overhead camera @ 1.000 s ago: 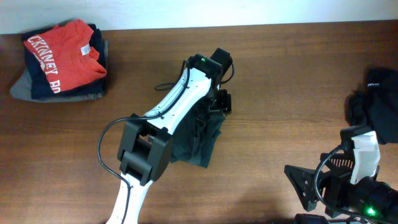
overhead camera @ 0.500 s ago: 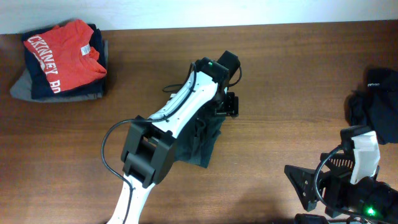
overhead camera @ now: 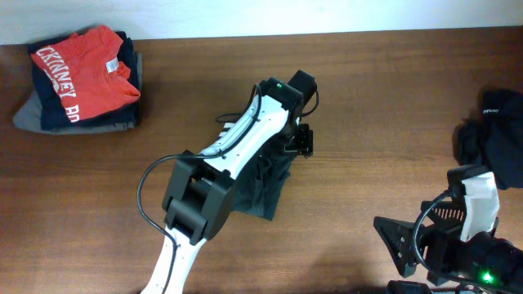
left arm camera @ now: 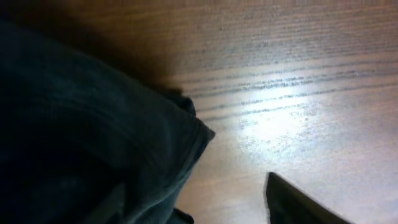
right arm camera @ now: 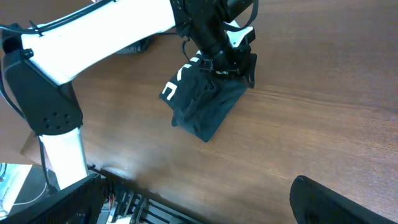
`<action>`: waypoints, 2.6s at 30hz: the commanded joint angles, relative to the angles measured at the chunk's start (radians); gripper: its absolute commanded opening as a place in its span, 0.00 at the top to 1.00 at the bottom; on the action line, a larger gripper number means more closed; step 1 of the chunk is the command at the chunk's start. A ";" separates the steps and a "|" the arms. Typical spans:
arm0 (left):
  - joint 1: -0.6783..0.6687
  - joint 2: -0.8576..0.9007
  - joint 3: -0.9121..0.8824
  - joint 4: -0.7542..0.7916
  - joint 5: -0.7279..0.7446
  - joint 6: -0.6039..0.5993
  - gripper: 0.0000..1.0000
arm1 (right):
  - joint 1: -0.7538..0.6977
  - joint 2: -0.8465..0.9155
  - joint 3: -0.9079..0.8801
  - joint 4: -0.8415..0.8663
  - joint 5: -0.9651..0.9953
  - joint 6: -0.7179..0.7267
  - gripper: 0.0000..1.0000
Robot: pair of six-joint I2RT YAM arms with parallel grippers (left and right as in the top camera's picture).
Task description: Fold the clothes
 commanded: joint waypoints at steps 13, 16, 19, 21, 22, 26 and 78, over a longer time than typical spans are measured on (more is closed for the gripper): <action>-0.001 0.012 -0.007 0.048 -0.002 0.000 0.88 | 0.006 0.001 0.011 -0.006 0.009 -0.002 0.01; -0.001 0.012 -0.007 0.068 -0.002 0.012 0.90 | 0.006 0.001 0.010 -0.006 0.009 -0.002 0.01; -0.006 0.012 -0.007 0.097 0.001 0.030 0.95 | 0.006 0.001 0.011 -0.006 0.009 -0.002 0.01; -0.011 0.012 -0.007 0.117 0.001 0.030 0.99 | 0.006 0.001 0.010 -0.006 0.009 -0.002 0.01; -0.015 0.012 -0.007 0.131 0.000 0.030 0.99 | 0.006 0.001 0.010 -0.006 0.009 -0.002 0.01; -0.040 0.012 -0.007 0.188 0.001 0.048 0.99 | 0.006 0.001 0.010 -0.006 0.009 -0.002 0.01; 0.134 -0.533 -0.017 -0.448 -0.295 0.231 0.01 | 0.006 0.001 0.010 -0.006 0.009 -0.002 0.01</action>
